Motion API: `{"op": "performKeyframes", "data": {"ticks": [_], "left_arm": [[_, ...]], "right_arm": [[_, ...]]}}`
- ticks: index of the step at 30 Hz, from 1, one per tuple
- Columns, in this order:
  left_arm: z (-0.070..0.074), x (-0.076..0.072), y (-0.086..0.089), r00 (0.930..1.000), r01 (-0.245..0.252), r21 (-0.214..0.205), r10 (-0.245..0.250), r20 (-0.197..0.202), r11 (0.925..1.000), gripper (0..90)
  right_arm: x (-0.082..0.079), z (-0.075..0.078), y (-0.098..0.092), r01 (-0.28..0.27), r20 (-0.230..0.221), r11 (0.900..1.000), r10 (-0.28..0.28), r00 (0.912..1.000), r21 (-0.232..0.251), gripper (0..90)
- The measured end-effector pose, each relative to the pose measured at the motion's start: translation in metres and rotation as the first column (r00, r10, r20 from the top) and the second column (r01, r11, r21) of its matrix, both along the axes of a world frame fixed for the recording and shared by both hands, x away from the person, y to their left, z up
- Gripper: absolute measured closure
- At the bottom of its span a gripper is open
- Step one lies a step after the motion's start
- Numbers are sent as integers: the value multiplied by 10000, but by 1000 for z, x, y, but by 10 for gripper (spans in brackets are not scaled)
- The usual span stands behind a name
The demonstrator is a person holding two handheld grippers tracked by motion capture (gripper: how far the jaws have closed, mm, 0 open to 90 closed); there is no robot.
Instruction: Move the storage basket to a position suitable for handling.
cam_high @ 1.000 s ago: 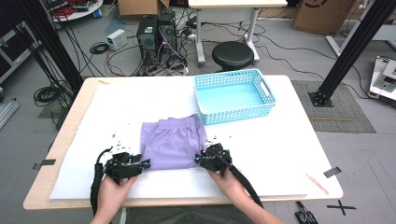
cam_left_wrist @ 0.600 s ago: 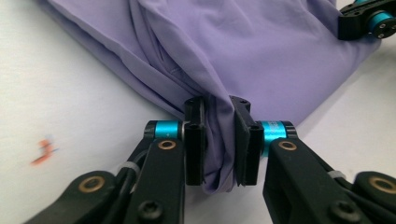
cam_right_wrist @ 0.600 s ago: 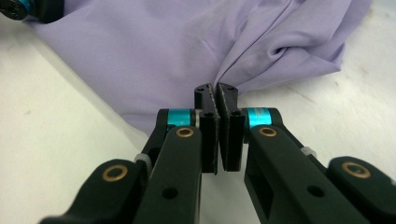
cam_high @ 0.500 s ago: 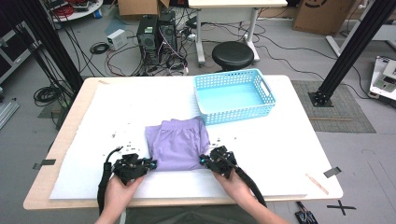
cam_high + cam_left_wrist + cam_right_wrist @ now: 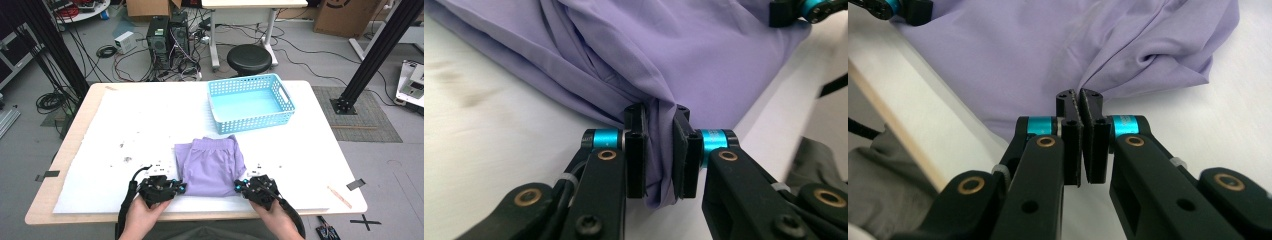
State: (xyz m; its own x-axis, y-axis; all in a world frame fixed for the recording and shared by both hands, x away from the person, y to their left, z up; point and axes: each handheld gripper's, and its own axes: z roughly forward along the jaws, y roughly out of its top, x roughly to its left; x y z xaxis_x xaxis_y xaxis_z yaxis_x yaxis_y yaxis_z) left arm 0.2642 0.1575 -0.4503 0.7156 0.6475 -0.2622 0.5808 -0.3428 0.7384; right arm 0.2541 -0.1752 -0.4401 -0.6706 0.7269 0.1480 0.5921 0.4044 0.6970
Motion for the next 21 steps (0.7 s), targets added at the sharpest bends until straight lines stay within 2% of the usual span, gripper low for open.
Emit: {"op": "performKeyframes", "data": {"ticks": [5,11,15,16,17,18,19,21], "left_arm": [[-1,-8,-19,9981,610,-46,-610,-2,9981,788],[-1,-12,-30,9956,939,-138,-939,-12,9955,788],[-1,-12,-32,9950,998,-87,-998,61,9950,782],[-1,-12,-31,9951,989,-89,-988,70,9951,742],[-1,-12,-31,9951,989,-89,-988,70,9951,660],[2,-13,-29,9965,824,20,-824,151,9966,539],[3,-14,-28,9970,677,207,-685,364,9975,453],[8,-11,-23,9961,543,370,-567,670,9978,426]], "right_arm": [[-13,1,-19,286,50,9995,-286,9996,93,882],[-21,0,-35,519,31,9986,-520,9986,136,882],[-25,-1,-38,523,41,9986,-523,9986,79,876],[-25,-1,-38,488,98,9988,-489,9988,78,837],[-25,-1,-38,488,98,9988,-489,9988,78,837],[-24,2,-41,454,483,9989,-460,9978,134,663],[-22,4,-44,358,586,9992,-368,9976,185,619],[-15,10,-53,386,938,9983,-426,9947,442,534]]}}
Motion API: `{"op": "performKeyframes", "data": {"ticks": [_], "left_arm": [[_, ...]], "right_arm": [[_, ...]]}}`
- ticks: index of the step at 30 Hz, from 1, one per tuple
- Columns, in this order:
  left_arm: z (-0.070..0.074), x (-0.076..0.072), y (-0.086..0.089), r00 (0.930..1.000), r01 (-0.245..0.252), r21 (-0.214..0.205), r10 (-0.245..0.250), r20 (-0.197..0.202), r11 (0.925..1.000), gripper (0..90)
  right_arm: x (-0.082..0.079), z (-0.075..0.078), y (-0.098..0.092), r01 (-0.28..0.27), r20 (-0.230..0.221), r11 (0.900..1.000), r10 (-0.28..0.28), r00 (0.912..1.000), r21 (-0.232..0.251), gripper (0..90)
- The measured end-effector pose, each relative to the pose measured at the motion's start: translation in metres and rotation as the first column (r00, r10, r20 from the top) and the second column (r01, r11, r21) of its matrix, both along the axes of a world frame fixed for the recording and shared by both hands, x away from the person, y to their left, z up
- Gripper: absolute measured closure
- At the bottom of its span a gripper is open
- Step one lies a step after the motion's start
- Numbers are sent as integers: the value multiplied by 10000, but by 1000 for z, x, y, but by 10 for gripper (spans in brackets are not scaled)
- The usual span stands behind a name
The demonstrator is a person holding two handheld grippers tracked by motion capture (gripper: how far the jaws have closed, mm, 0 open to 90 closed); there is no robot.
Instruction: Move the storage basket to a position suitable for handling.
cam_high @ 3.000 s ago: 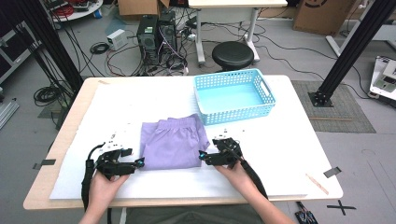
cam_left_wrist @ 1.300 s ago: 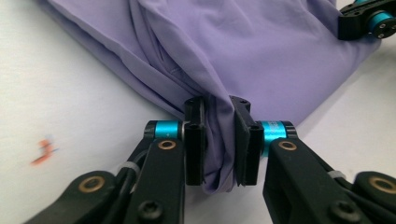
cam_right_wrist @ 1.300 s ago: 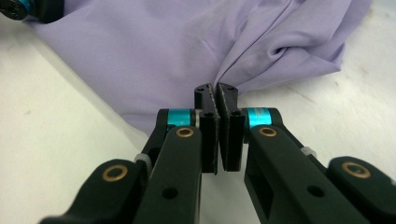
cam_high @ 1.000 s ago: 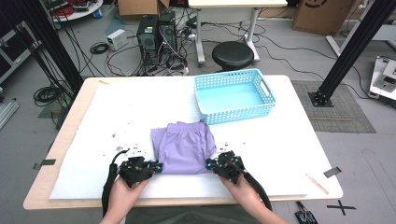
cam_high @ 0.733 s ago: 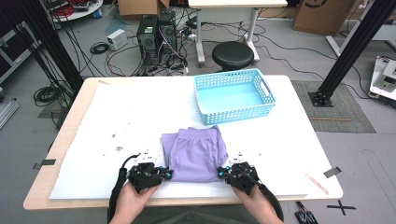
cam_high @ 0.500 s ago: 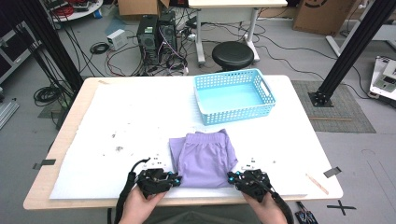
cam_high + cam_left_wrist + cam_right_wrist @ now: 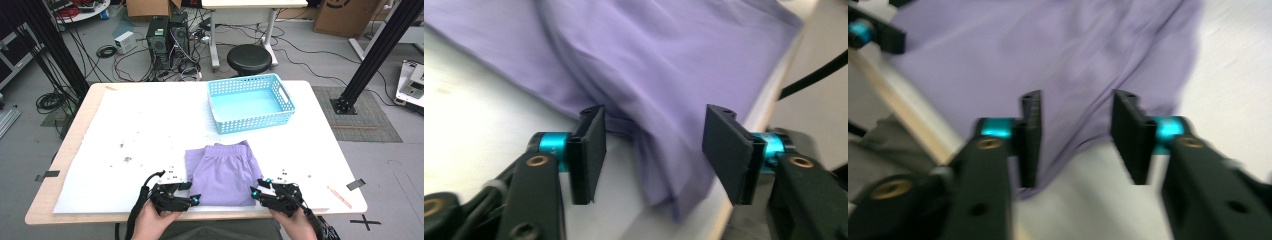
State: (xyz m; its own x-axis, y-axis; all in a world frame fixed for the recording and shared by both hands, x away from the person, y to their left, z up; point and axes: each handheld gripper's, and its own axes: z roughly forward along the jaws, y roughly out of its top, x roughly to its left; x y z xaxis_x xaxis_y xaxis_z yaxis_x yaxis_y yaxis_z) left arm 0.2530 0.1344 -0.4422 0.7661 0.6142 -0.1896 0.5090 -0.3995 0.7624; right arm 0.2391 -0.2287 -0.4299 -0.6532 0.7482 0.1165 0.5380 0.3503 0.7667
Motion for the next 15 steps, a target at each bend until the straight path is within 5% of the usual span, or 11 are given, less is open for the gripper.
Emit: {"op": "performKeyframes", "data": {"ticks": [8,10,13,14,15], "left_arm": [[25,26,10,9871,-700,-120,710,1436,9975,370],[34,47,10,9750,-678,-303,727,2098,9972,370],[39,59,9,9673,-775,-526,879,2381,9956,370],[40,64,9,9587,-844,-516,952,2680,9951,370],[42,69,7,9503,-952,-477,1050,2931,9943,370]], "right_arm": [[38,20,-36,717,1403,9956,-795,9869,597,399],[62,27,-50,1234,2033,9898,-1357,9697,717,396],[93,33,-67,2049,2366,9743,-2218,9460,940,375],[93,33,-67,2049,2366,9743,-2218,9460,940,375],[112,35,-77,2531,2460,9622,-2705,9308,1005,375]]}}
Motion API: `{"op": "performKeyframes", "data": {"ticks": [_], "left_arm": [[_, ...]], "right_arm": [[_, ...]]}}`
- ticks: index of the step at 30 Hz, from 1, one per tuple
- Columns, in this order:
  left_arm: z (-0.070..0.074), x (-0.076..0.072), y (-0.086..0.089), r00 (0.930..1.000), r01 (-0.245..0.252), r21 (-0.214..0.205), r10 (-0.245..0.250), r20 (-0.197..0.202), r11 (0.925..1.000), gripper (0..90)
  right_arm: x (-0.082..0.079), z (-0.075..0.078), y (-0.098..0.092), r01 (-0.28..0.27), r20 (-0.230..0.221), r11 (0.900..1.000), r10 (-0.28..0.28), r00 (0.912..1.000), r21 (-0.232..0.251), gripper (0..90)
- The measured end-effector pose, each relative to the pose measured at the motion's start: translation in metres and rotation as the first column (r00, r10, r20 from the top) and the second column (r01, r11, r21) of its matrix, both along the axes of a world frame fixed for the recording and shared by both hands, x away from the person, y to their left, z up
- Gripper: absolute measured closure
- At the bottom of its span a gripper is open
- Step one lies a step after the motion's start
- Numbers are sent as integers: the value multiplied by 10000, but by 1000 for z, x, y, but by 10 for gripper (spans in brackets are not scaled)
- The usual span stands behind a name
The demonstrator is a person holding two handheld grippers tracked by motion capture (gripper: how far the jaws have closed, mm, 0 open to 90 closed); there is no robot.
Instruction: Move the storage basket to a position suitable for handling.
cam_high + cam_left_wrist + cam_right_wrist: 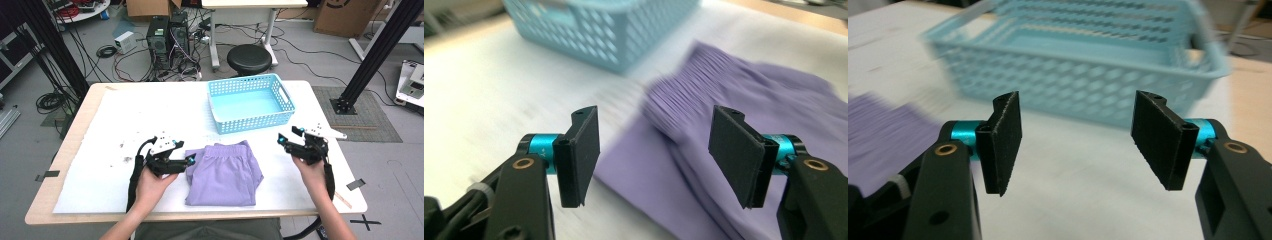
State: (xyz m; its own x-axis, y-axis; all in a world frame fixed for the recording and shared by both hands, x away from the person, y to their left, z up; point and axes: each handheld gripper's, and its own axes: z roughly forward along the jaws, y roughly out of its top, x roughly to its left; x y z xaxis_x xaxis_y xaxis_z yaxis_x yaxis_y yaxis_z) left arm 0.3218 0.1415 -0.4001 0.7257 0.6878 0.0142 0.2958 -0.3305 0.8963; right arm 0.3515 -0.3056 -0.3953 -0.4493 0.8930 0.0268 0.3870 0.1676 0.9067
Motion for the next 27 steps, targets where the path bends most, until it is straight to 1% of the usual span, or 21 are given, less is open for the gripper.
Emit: {"op": "performKeyframes", "data": {"ticks": [1,3,4,5,6,7,8,9,10,11,14,15,16,17,19,20,21,22,24,25,27], "left_arm": [[3,9,-4,9991,-73,378,57,416,9993,370],[4,17,-6,9982,-75,403,50,603,9992,370],[4,17,-6,9982,-75,403,50,603,9992,370],[4,27,-8,9997,-13,-18,13,233,10000,370],[4,27,-8,9997,-13,-18,13,233,10000,370],[2,36,-8,10000,12,-136,-11,41,9999,370],[1,39,-9,10000,1,-166,-1,38,9999,370],[1,39,-9,10000,1,-166,-1,38,9999,370],[-2,44,-7,10000,-4,-194,3,-86,9998,370],[-4,47,-6,9998,-48,-236,44,-183,9997,370],[-6,51,-2,9997,-57,-230,51,-256,9997,369],[-6,51,0,9997,-57,-197,52,-236,9998,367],[-6,51,0,9997,-57,-197,52,-236,9998,367],[-7,52,2,9997,-54,-279,48,-232,9996,367],[-7,53,5,9997,-78,-224,73,-249,9997,367],[-7,53,5,9997,-78,-224,73,-249,9997,367],[-8,54,6,9997,-82,-217,77,-237,9997,367],[-8,55,6,9997,-67,-224,61,-257,9997,367],[-9,55,7,9996,-92,-235,86,-273,9997,367],[-9,57,7,9995,-152,-202,146,-298,9997,367],[-10,59,7,9993,-207,-247,199,-324,9995,367]], "right_arm": [[10,1,-4,184,-125,9998,-183,9998,105,376],[29,3,-11,603,-112,9981,-602,9981,84,382],[29,3,-11,603,-112,9981,-602,9981,84,382],[48,6,-16,1018,-149,9948,-1018,9947,27,410],[53,7,-17,1102,-181,9939,-1101,9938,43,428],[63,9,-19,1300,-293,9915,-1299,9911,25,436],[71,10,-19,1386,-310,9903,-1384,9899,27,453],[71,10,-19,1386,-310,9903,-1384,9899,27,453],[86,12,-20,1740,-525,9846,-1747,9832,-170,481],[90,12,-20,1831,-558,9827,-1845,9813,-279,500],[107,9,-21,2285,-778,9709,-2338,9692,-716,545],[110,7,-21,2358,-907,9692,-2417,9661,-706,565],[110,7,-21,2358,-907,9692,-2417,9661,-706,565],[118,2,-22,2443,-1148,9660,-2529,9607,-842,617],[124,-1,-21,2367,-1442,9667,-2489,9577,-969,663],[124,0,-20,2450,-1396,9639,-2580,9560,-1041,698],[124,0,-18,2567,-1226,9575,-2726,9543,-1313,744],[123,1,-17,2560,-1211,9573,-2723,9546,-1346,767],[123,1,-16,2454,-1278,9617,-2605,9570,-1224,770],[121,2,-11,2300,-1279,9642,-2467,9606,-1321,773],[120,2,-7,2246,-1207,9637,-2424,9626,-1443,773]]}}
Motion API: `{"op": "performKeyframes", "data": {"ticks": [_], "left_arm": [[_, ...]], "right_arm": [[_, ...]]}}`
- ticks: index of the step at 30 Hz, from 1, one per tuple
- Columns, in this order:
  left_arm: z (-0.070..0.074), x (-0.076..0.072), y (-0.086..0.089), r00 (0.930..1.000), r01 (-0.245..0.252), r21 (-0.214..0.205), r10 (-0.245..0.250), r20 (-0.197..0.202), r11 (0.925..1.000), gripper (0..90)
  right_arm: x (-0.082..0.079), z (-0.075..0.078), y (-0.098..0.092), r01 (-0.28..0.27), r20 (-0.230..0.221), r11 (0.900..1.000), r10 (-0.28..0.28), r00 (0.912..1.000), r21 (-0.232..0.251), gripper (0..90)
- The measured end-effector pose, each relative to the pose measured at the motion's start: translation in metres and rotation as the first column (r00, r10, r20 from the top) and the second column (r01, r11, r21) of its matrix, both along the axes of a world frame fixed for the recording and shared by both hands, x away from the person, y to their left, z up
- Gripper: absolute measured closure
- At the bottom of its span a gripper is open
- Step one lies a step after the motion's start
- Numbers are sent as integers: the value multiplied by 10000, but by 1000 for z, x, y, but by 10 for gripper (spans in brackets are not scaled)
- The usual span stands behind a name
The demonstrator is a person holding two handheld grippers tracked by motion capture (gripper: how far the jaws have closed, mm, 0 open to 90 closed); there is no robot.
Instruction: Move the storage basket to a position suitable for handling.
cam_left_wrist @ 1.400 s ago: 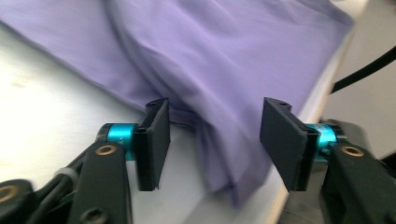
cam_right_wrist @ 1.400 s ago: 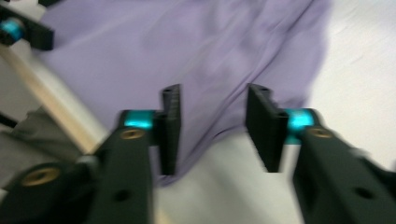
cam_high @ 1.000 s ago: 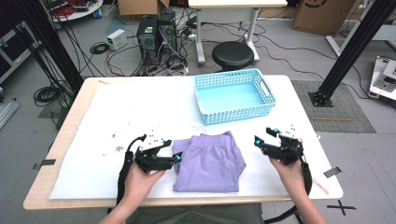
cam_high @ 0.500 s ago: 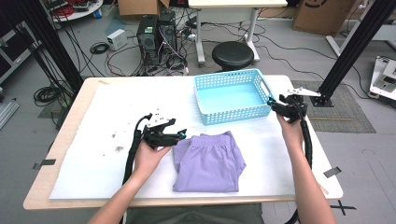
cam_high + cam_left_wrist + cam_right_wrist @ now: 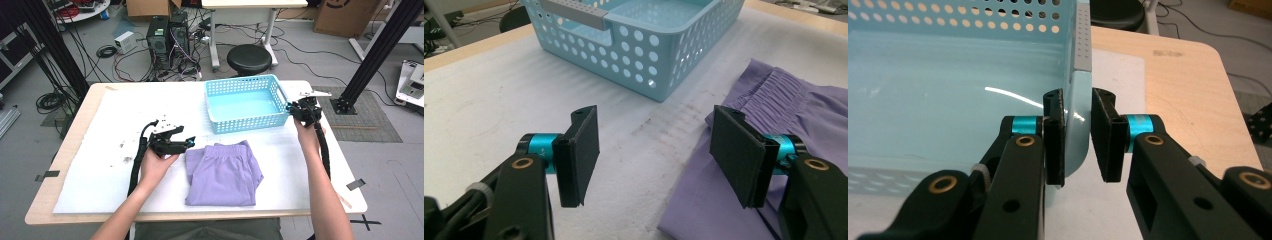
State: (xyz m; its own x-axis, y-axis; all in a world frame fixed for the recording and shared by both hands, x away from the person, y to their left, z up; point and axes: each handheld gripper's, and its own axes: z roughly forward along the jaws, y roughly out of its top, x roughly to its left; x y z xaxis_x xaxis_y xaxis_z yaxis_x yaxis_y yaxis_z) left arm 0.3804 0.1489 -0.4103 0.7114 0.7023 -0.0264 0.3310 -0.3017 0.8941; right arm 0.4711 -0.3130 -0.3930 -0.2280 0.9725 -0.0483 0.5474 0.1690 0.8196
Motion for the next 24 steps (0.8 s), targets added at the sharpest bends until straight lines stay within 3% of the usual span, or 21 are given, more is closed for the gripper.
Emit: {"op": "performKeyframes", "data": {"ticks": [5,7,9,11,13,20,24], "left_arm": [[-3,6,3,9999,-117,142,118,-84,9998,367],[-5,12,6,9996,-294,190,294,-3,9994,367],[-9,17,9,9988,-490,103,491,-25,9987,362],[-11,21,12,9980,-624,85,625,-138,9980,358],[-15,30,17,9964,-669,218,680,-514,9975,357],[-10,37,20,9982,-595,154,596,-65,9981,356],[-18,42,19,9972,-674,288,683,-312,9973,356]], "right_arm": [[-6,0,21,-544,147,9984,546,9984,-162,764],[-12,-2,41,-921,433,9930,955,9945,-738,758],[-16,-3,50,-1076,545,9904,1125,9922,-868,753],[-17,-3,53,-1132,551,9903,1178,9915,-802,750],[-23,-3,63,-1408,629,9873,1455,9874,-732,745],[-34,-4,75,-1896,671,9817,1904,9794,-173,738],[-41,-3,78,-2221,667,9750,2214,9729,18,727]]}}
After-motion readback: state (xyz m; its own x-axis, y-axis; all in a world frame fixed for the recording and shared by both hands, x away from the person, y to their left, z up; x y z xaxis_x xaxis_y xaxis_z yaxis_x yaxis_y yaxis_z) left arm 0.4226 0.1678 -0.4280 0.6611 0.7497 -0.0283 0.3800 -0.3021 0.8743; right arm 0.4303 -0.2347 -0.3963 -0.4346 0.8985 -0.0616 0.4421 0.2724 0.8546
